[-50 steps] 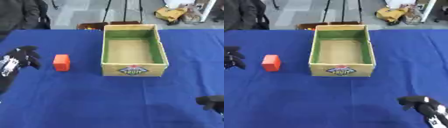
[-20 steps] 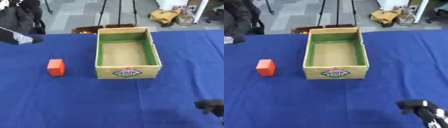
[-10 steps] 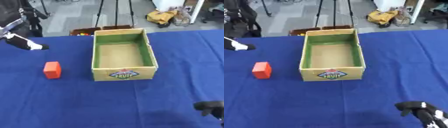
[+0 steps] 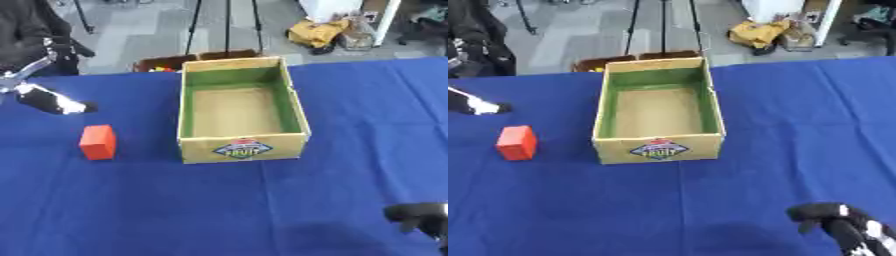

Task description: Pick up objects on the table and place them in the box.

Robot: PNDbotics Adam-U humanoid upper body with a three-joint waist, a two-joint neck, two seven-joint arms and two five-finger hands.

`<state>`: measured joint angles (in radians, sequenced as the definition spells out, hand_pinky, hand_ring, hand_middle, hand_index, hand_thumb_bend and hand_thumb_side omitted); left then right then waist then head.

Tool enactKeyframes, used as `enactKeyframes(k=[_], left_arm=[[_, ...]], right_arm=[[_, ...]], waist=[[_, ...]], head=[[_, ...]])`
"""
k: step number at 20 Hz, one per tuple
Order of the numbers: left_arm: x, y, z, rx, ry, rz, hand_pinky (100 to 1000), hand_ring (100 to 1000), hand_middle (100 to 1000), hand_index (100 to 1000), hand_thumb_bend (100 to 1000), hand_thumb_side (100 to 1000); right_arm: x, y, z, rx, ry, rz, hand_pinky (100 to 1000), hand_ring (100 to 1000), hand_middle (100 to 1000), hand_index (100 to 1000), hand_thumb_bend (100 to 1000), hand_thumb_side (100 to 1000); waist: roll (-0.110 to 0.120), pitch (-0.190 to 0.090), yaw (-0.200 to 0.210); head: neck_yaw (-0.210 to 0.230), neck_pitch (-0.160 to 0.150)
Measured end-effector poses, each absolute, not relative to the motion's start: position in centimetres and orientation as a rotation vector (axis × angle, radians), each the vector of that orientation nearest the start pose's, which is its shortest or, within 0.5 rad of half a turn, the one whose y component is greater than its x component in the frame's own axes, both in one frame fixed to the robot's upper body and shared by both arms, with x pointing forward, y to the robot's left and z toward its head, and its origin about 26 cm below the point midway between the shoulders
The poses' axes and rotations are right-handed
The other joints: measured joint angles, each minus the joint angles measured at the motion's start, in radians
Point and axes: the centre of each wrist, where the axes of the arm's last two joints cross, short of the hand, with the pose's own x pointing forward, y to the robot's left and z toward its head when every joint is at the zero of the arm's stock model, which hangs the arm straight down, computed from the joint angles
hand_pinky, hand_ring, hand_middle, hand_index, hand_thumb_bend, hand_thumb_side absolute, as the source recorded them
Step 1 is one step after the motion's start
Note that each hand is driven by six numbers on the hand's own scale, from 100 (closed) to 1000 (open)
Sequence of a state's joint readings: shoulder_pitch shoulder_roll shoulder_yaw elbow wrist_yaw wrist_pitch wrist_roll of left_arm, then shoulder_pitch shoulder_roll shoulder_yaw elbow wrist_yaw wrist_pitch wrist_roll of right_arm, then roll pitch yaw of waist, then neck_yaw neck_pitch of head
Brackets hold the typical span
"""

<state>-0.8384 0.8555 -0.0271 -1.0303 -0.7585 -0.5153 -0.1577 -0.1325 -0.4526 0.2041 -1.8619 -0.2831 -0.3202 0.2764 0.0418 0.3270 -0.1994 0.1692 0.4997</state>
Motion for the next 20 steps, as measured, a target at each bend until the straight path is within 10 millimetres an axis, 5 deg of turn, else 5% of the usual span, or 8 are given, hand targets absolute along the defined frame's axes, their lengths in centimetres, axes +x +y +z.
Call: enactKeyframes(k=[20], left_arm=[[42.0, 44.2, 26.2, 1.181, -1.489, -1.582, 687, 722, 756, 869, 674, 520]], right_arm=[[29.0, -26.1, 11.0, 0.370, -2.127, 0.694, 795, 780, 530, 749, 100, 752]], waist=[[0.006, 0.005, -0.009]], head=[[-0.011, -0.001]])
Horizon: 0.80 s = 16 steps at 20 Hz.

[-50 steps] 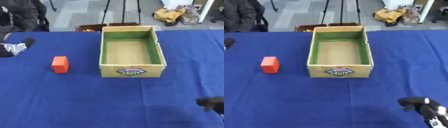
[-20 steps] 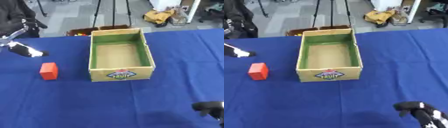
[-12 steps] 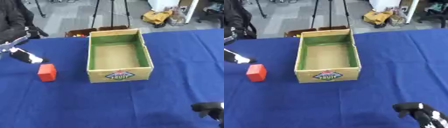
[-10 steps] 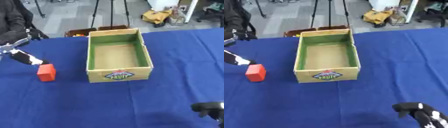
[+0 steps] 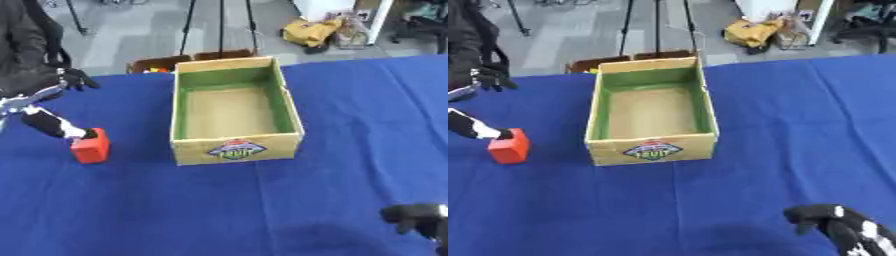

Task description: Pick up objects on the table and place them in the box.

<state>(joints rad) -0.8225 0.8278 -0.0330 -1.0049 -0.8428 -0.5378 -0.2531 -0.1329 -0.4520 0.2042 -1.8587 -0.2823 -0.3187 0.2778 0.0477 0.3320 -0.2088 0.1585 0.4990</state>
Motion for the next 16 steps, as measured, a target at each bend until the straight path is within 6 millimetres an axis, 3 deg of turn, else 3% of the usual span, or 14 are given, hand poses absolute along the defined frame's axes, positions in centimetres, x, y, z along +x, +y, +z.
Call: enactKeyframes(k=[16], left_arm=[[42.2, 44.1, 24.8, 1.056, -1.399, -1.659, 660, 675, 700, 831, 631, 497]], right_arm=[[29.0, -26.1, 11.0, 0.369, -2.125, 0.692, 796, 781, 530, 750, 100, 751]], waist=[[-0.006, 0.001, 0.003]], head=[[-0.003, -0.005]])
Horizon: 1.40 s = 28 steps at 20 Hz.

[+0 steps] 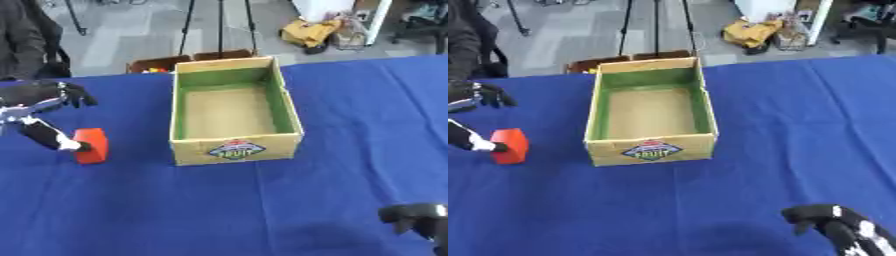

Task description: Pick up objects on the table and place them in the box.

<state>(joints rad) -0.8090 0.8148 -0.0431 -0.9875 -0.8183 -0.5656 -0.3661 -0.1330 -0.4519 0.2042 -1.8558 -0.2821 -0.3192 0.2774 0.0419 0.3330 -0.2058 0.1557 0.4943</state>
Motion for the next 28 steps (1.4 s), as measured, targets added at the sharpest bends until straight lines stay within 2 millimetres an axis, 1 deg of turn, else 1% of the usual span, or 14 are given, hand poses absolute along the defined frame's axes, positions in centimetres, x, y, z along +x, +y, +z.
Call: enactKeyframes(k=[5, 6, 17, 19, 21, 22, 23, 24, 25, 26, 27, 28], left_arm=[[42.4, 43.7, 24.0, 1.023, -1.379, -1.684, 633, 644, 669, 814, 621, 496], [42.4, 43.6, 23.9, 1.022, -1.374, -1.688, 612, 624, 649, 801, 618, 494], [42.5, 43.2, 22.8, 1.021, -1.334, -1.714, 464, 518, 548, 723, 597, 477], [42.5, 43.2, 22.7, 1.023, -1.328, -1.715, 441, 502, 534, 709, 580, 467], [42.4, 43.3, 22.7, 1.025, -1.327, -1.714, 415, 485, 520, 695, 543, 447], [42.4, 43.3, 22.6, 1.027, -1.326, -1.714, 394, 472, 510, 685, 523, 431], [42.4, 43.3, 22.6, 1.029, -1.326, -1.714, 354, 462, 499, 674, 505, 415], [42.4, 43.3, 22.6, 1.032, -1.327, -1.715, 275, 428, 467, 640, 467, 382], [42.4, 43.3, 22.6, 1.034, -1.329, -1.714, 236, 406, 450, 622, 446, 364], [42.4, 43.3, 22.6, 1.037, -1.333, -1.713, 161, 352, 416, 590, 409, 336], [42.4, 43.3, 22.6, 1.041, -1.337, -1.710, 105, 307, 379, 552, 385, 315], [42.4, 43.3, 22.6, 1.045, -1.341, -1.707, 100, 299, 371, 545, 382, 312]], right_arm=[[29.1, -26.1, 11.0, 0.368, -2.127, 0.691, 796, 781, 530, 750, 100, 751], [29.1, -26.1, 11.0, 0.368, -2.127, 0.691, 797, 781, 530, 750, 100, 750], [29.1, -26.1, 11.0, 0.369, -2.127, 0.691, 797, 782, 530, 750, 100, 750], [29.1, -26.1, 11.0, 0.369, -2.127, 0.691, 797, 782, 530, 750, 100, 750], [29.1, -26.1, 11.0, 0.369, -2.128, 0.691, 798, 782, 530, 750, 100, 751], [29.1, -26.1, 11.0, 0.369, -2.128, 0.691, 798, 782, 530, 750, 100, 751], [29.1, -26.1, 11.0, 0.369, -2.128, 0.691, 798, 782, 530, 750, 100, 751], [29.1, -26.1, 11.0, 0.369, -2.128, 0.691, 798, 782, 530, 750, 100, 752], [29.1, -26.1, 11.0, 0.369, -2.128, 0.690, 798, 782, 530, 750, 100, 752], [29.1, -26.1, 11.0, 0.370, -2.128, 0.689, 798, 782, 530, 750, 100, 752], [29.1, -26.1, 11.0, 0.370, -2.128, 0.689, 798, 782, 530, 750, 100, 752], [29.1, -26.1, 11.0, 0.370, -2.128, 0.689, 798, 782, 530, 750, 100, 752]], waist=[[-0.001, 0.002, -0.001], [-0.001, 0.003, -0.001], [-0.004, 0.004, 0.000], [-0.004, 0.004, 0.001], [-0.004, 0.005, 0.001], [-0.005, 0.005, 0.001], [-0.005, 0.005, 0.001], [-0.005, 0.005, 0.001], [-0.005, 0.005, 0.002], [-0.005, 0.005, 0.002], [-0.005, 0.005, 0.002], [-0.005, 0.005, 0.002]], head=[[0.000, -0.004], [0.000, -0.004], [0.000, -0.004], [0.000, -0.004], [0.000, -0.004], [0.000, -0.004], [0.000, -0.004], [-0.001, -0.004], [-0.001, -0.004], [-0.002, -0.004], [-0.003, -0.004], [-0.003, -0.004]])
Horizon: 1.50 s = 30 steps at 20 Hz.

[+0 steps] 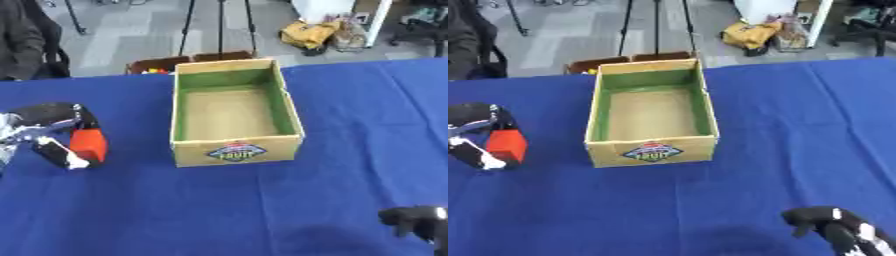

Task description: Pick up objects on the table and place them in the box.

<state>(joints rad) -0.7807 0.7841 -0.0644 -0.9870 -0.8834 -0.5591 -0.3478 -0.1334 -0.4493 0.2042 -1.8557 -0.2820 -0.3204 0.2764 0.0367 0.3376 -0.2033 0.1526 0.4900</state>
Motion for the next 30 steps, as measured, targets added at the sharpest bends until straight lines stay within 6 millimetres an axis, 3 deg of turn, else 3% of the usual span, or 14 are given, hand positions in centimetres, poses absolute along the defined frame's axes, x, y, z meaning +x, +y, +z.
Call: enactKeyframes(k=[3, 5, 12, 18, 21, 25, 30], left_arm=[[42.4, 43.3, 22.6, 1.062, -1.361, -1.689, 100, 116, 177, 368, 328, 271], [42.4, 43.3, 22.4, 1.072, -1.383, -1.668, 100, 100, 111, 307, 292, 259], [42.4, 43.3, 22.5, 1.058, -1.489, -1.584, 100, 100, 100, 274, 210, 236], [42.8, 41.8, 25.6, 1.035, -1.644, -1.535, 100, 100, 100, 276, 116, 203], [43.1, 40.1, 28.0, 1.023, -1.743, -1.539, 100, 100, 100, 277, 100, 187], [43.7, 36.4, 30.8, 0.971, -1.903, -1.555, 100, 100, 100, 285, 100, 167], [44.6, 31.9, 32.4, 0.845, -2.046, -1.520, 100, 100, 100, 319, 100, 169]], right_arm=[[29.1, -26.1, 11.0, 0.370, -2.128, 0.689, 798, 782, 530, 750, 100, 753], [29.1, -26.1, 10.9, 0.371, -2.129, 0.688, 799, 782, 530, 750, 100, 752], [29.0, -26.0, 10.9, 0.372, -2.130, 0.684, 799, 782, 531, 751, 100, 751], [29.0, -26.0, 10.9, 0.372, -2.129, 0.684, 799, 782, 531, 751, 100, 751], [29.0, -26.0, 10.9, 0.373, -2.128, 0.685, 800, 782, 531, 751, 100, 751], [29.0, -26.0, 10.9, 0.377, -2.124, 0.689, 800, 782, 531, 751, 100, 752], [29.1, -25.6, 11.0, 0.394, -2.123, 0.708, 801, 782, 530, 751, 100, 754]], waist=[[-0.001, 0.000, 0.001], [-0.001, 0.000, 0.001], [-0.002, 0.000, 0.005], [-0.001, -0.001, 0.007], [0.000, -0.005, 0.007], [0.002, -0.006, -0.004], [0.009, -0.006, -0.037]], head=[[-0.001, 0.000], [-0.001, 0.000], [-0.004, 0.000], [-0.004, 0.000], [-0.003, 0.000], [0.004, 0.000], [0.020, -0.007]])
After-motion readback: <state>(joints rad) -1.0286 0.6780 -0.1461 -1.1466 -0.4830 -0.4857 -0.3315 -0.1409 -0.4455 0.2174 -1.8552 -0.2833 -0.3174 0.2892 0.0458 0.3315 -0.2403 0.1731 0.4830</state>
